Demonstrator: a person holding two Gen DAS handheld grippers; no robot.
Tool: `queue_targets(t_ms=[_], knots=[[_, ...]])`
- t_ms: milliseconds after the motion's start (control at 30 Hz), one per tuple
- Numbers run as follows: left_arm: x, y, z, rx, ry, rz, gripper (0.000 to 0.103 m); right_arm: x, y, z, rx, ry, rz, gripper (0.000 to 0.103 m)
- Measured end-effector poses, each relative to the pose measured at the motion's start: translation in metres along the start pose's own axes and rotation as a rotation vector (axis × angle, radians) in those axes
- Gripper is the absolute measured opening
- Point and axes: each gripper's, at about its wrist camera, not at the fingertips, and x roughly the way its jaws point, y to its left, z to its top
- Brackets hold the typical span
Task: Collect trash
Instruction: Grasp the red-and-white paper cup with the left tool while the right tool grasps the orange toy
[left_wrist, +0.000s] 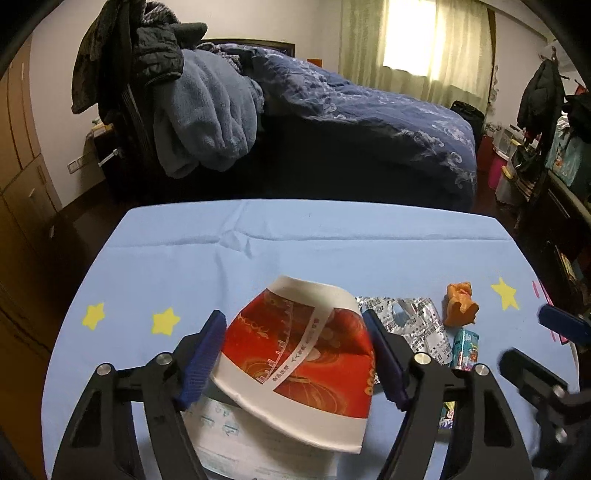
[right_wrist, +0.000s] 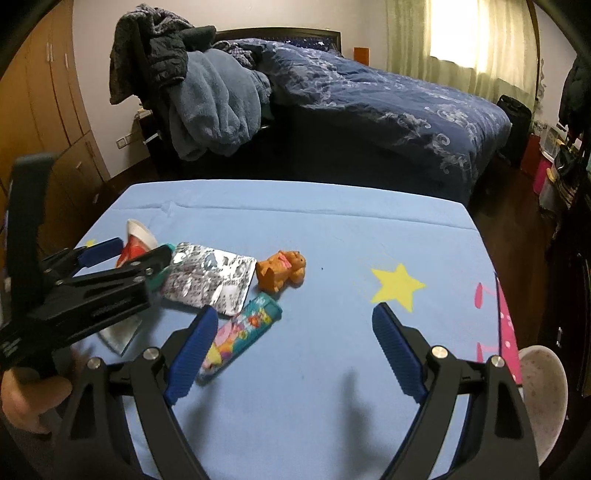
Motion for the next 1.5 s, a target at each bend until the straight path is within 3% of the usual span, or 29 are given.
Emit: queue_targets(t_ms=[100,433,533,600,667,700,933,1500], knots=[[-0.007,-0.006,0.001,0.046,-0.042,0.047,0.045,0.014,-0.001,0.009,0.020,0.016,0.004,0.086],[-0.022,0.012,0.007,-0.007,-0.093,0.049,0.038,0.056,0.001,0.028,0.053,0.064,-0.014,0.085],[-0.029,0.019,0.007,-0.028,-0.110,0.041,0.037,0.062,0.001,0.029,0.054,0.084,-0.007,0.066],[-0.036,0.024,0.008,-0.048,-0.126,0.014,0.037,0.063,0.002,0.029,0.051,0.087,-0.003,0.060],[-0.041,0.026,0.008,-0.058,-0.138,-0.004,0.037,0.063,0.004,0.029,0.032,0.085,-0.014,0.043],[-0.043,0.026,0.008,-0.062,-0.144,-0.010,0.037,0.063,0.004,0.028,0.028,0.082,-0.013,0.041],[-0.058,0.023,0.009,-0.072,-0.167,-0.037,0.037,0.058,-0.001,0.025,0.043,0.065,0.003,0.040],[-0.078,-0.014,-0.003,-0.036,-0.164,-0.067,0.037,-0.007,-0.039,-0.005,0.103,0.012,0.015,0.041]])
